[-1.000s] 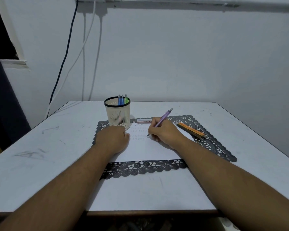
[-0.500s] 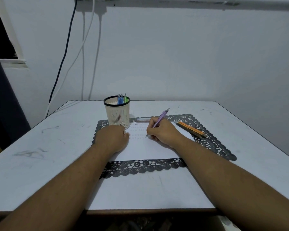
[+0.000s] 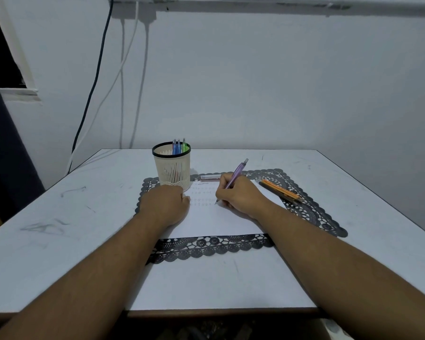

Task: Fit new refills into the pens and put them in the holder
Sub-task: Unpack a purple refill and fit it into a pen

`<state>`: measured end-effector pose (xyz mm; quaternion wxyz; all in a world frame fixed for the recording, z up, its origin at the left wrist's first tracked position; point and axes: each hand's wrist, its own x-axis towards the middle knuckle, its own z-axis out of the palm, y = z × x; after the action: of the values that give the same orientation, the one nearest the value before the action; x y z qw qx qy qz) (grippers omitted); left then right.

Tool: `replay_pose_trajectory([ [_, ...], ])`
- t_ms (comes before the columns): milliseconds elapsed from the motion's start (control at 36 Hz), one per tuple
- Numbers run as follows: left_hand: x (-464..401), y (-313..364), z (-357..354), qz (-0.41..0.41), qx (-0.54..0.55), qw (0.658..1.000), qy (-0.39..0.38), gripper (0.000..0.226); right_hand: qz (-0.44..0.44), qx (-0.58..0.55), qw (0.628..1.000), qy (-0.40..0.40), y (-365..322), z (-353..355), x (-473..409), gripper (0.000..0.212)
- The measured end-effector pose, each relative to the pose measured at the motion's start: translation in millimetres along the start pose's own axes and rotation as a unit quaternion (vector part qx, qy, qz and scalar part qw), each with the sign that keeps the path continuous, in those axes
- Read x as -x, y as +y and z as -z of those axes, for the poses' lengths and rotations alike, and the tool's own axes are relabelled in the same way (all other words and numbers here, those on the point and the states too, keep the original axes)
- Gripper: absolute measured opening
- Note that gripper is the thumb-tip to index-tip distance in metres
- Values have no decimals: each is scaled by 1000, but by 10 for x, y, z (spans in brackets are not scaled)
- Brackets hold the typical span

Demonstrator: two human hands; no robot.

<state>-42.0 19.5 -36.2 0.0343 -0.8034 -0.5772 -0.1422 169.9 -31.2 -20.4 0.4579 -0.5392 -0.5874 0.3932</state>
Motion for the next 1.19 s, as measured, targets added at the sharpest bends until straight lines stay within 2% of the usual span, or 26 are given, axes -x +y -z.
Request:
replay_pose_trajectory([
  [139,-5,-10,8,0,-3,1000,-1,31,2,-15,999,-32,-5,7,11,30],
  [306,-1,-9,16,-4,-1,1000,-6,33,-2,-38,999,2,17,61,2,21],
  [500,-3,-16,15,-2,6,1000,-2,31,-4,-18,1000,-8,30,53,-1,31],
  [806,12,1,29,0,-1,1000,-9,32,1,39,999,9,7,62,5,26],
  [1028,6,-4,29,1,-3,1000,-8,32,1,6,1000,-8,30,39,-11,28],
  [1194,13,9,31,4,-7,1000,-5,33,-3,27,999,21,47,54,-38,26],
])
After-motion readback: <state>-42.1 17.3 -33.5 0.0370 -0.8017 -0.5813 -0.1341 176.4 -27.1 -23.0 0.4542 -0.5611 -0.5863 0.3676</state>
